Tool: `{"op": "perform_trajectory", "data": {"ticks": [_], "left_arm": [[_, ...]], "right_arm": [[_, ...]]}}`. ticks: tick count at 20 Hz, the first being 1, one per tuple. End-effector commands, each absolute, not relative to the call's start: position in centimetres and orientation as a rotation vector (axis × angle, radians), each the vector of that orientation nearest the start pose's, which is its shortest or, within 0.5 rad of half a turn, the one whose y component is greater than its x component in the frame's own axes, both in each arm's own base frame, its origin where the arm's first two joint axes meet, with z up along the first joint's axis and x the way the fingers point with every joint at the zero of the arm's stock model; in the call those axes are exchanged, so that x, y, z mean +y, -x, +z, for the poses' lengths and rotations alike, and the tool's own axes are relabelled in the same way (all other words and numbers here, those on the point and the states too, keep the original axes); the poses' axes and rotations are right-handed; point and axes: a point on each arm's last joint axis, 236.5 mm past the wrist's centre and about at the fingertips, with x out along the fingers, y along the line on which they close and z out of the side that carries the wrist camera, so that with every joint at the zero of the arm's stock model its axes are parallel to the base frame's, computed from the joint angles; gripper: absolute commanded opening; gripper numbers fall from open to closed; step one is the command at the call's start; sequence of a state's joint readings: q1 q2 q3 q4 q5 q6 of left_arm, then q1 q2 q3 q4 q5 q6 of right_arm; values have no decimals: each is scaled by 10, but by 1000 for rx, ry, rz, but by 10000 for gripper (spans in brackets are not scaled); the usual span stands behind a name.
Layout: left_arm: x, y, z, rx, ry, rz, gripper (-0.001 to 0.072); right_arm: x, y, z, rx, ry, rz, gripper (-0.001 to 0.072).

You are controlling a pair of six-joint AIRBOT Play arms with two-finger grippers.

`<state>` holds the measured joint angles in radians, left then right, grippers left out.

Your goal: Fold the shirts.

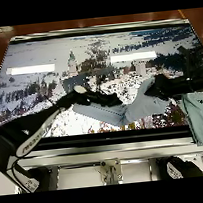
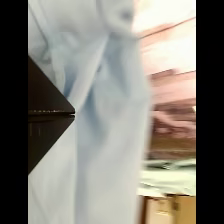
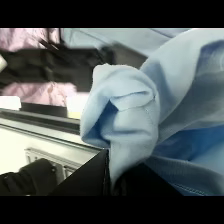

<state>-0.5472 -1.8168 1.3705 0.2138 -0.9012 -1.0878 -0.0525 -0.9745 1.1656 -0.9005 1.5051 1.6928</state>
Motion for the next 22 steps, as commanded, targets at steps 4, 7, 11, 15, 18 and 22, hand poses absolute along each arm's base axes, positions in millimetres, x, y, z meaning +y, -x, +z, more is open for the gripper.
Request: {"op": "perform_trajectory", "data": {"ticks": [4,7,11,15,18,22], "left_arm": [[-217,-492,172,688,796,-765,36],[-129,-478,254,486,763,-690,36],[-84,-426,314,380,677,-691,37],[-95,-386,331,383,591,-766,37],[-112,-382,322,424,560,-805,37],[-130,-392,305,463,533,-814,37]], "right_arm": [[227,-340,113,1162,-555,508,61],[297,-369,84,1131,-676,580,61],[379,-375,15,1216,-868,623,61],[423,-386,-12,1237,-1144,630,448],[427,-413,23,1100,-1287,706,596],[380,-435,86,966,-1262,871,593]]}}
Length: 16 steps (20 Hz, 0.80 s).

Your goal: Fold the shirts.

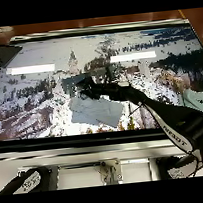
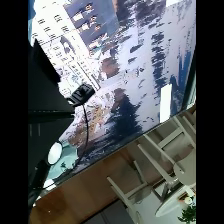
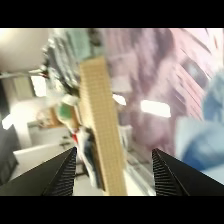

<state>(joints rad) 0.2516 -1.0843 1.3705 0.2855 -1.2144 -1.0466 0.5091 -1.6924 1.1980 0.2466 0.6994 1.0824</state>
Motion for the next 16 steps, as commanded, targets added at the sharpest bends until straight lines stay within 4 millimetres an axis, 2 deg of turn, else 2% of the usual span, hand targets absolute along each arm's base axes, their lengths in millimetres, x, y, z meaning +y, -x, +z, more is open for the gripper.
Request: {"op": "perform_trajectory", "data": {"ticks": [1,2,3,4,5,6,7,8,9,10,11,14,16], "left_arm": [[-133,-393,302,472,536,-822,37],[-132,-394,300,477,539,-821,37],[-132,-396,299,476,534,-821,37],[-131,-396,298,473,525,-820,37],[-130,-397,296,474,514,-818,37],[-130,-397,294,479,504,-813,37],[-129,-397,292,484,497,-807,37],[-129,-397,292,484,496,-806,37],[-129,-397,292,484,496,-806,37],[-129,-397,292,484,496,-807,37],[-129,-397,292,484,496,-807,37],[-129,-397,292,484,496,-807,37],[-129,-397,292,484,496,-807,37]], "right_arm": [[361,-436,98,959,-1232,903,531],[337,-434,107,975,-1185,918,408],[315,-427,108,1016,-1125,914,376],[290,-414,104,1092,-1043,898,377],[262,-396,89,1199,-941,842,378],[232,-376,65,1340,-841,720,446],[191,-351,31,1503,-701,515,608],[149,-328,4,1625,-548,306,685],[111,-308,-14,1710,-405,119,685],[95,-298,-24,1743,-335,34,685],[100,-295,-33,1745,-339,41,685],[154,-303,-61,1666,-561,134,685],[179,-302,-81,1648,-648,176,685]]}}
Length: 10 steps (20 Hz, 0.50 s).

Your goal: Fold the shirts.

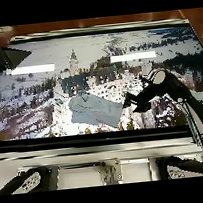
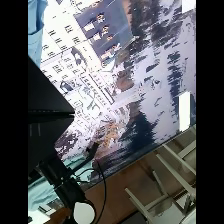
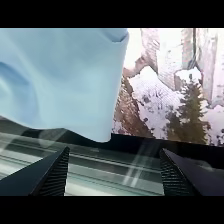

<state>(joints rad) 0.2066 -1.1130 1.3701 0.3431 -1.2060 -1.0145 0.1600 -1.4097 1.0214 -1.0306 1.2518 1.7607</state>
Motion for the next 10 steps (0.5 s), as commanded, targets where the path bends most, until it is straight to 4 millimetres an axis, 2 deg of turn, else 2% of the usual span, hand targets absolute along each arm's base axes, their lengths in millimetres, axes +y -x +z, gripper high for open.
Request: {"op": "perform_trajectory", "data": {"ticks": [1,7,10], "left_arm": [[-129,-397,292,485,496,-807,37],[-129,-397,292,481,489,-809,37],[-129,-397,292,480,489,-809,37]], "right_arm": [[188,-302,-88,1646,-667,198,684],[225,-308,-106,1630,-733,268,685],[248,-314,-103,1610,-817,344,669]]}}
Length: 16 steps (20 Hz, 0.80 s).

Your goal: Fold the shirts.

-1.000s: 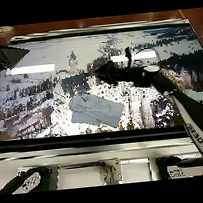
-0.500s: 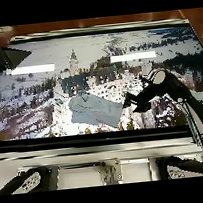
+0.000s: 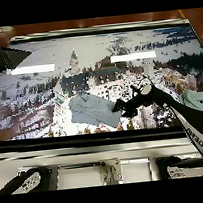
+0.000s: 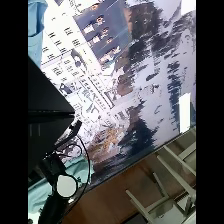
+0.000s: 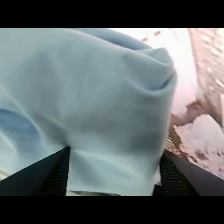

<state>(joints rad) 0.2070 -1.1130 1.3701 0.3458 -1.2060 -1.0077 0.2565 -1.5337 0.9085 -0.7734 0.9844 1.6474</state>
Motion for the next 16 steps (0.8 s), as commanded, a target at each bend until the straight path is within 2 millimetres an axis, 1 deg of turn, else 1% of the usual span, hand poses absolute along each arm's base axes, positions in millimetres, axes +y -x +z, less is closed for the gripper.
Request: {"op": "perform_trajectory", "data": {"ticks": [1,2,3,5,6,7,8,9,11,12,13,14,16], "left_arm": [[-129,-397,292,480,489,-809,37],[-129,-397,292,480,489,-809,37],[-129,-397,292,480,489,-809,37],[-129,-397,292,480,489,-809,37],[-129,-397,292,480,489,-809,37],[-129,-397,292,480,489,-809,37],[-129,-397,292,480,489,-809,37],[-129,-397,292,480,489,-809,37],[-129,-397,292,481,490,-810,37],[-130,-397,292,481,490,-811,37],[-130,-397,292,482,490,-812,37],[-130,-396,292,484,489,-814,37],[-132,-394,291,492,488,-824,37]], "right_arm": [[255,-320,-96,1578,-842,390,468],[263,-324,-87,1548,-872,441,181],[269,-330,-75,1517,-913,488,68],[277,-340,-36,1442,-938,649,61],[275,-348,-10,1393,-938,702,61],[270,-358,16,1335,-924,736,61],[260,-371,46,1273,-915,753,61],[244,-386,75,1216,-925,724,61],[207,-413,128,1098,-945,641,61],[183,-425,155,1025,-918,610,61],[159,-432,175,974,-895,571,61],[130,-436,190,941,-869,516,61],[72,-435,202,930,-845,391,61]]}}
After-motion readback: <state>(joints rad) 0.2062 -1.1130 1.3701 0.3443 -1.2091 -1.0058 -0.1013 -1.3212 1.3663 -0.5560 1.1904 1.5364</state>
